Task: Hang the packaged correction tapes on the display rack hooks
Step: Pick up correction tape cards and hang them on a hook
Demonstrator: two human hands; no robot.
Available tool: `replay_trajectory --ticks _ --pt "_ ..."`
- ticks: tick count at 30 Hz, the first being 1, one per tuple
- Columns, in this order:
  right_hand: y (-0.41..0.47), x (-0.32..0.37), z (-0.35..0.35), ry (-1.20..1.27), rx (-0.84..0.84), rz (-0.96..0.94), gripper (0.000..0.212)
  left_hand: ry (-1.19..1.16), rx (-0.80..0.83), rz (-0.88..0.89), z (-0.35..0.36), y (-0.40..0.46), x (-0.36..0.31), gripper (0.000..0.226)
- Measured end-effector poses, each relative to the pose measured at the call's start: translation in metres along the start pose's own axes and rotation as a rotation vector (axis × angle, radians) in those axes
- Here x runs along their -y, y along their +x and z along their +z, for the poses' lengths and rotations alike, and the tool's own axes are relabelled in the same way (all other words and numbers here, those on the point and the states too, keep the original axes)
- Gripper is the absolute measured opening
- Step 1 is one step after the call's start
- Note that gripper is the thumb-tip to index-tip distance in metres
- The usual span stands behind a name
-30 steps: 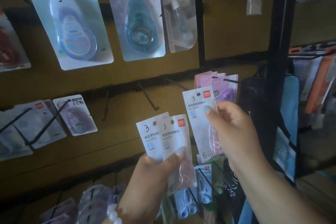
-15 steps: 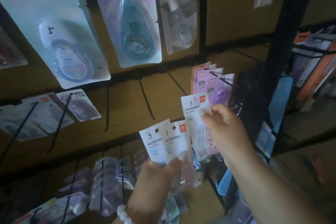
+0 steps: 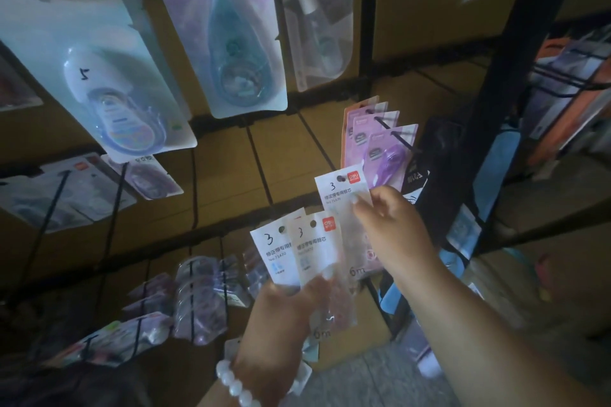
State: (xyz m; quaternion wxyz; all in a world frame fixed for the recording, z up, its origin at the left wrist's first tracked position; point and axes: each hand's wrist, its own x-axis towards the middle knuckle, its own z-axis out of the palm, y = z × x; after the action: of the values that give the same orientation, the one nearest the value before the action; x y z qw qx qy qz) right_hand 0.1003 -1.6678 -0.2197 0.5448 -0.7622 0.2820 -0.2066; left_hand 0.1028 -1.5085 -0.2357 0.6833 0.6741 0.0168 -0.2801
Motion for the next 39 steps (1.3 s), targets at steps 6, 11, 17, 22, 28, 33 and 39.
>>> replay_trajectory --ticks 6,11,17,22,28,33,39 --pt "0.026 0.001 0.015 -0.122 -0.003 0.015 0.025 -0.078 0.005 -0.042 -0.004 0.004 0.004 0.029" --pt "0.056 0.000 0.027 -0.213 0.061 0.028 0.028 -0.106 0.011 -0.079 -0.001 0.003 0.007 0.055" --pt "-0.032 -0.008 -0.014 0.053 0.165 0.060 0.034 -0.099 -0.014 -0.062 0.005 0.004 0.001 0.027" --pt "-0.051 -0.009 -0.021 0.176 0.194 0.038 0.033 -0.031 0.064 -0.031 0.020 0.003 -0.014 0.048" --pt "-0.030 0.005 -0.033 0.239 0.047 0.018 0.005 -0.046 0.097 0.007 0.019 0.003 -0.021 0.045" --pt "-0.011 0.001 -0.024 0.147 0.021 0.045 0.013 -0.061 0.051 0.003 0.015 0.002 -0.019 0.057" --pt "0.001 0.001 -0.013 0.066 -0.036 0.027 0.015 -0.079 0.012 -0.039 0.013 0.004 -0.016 0.046"
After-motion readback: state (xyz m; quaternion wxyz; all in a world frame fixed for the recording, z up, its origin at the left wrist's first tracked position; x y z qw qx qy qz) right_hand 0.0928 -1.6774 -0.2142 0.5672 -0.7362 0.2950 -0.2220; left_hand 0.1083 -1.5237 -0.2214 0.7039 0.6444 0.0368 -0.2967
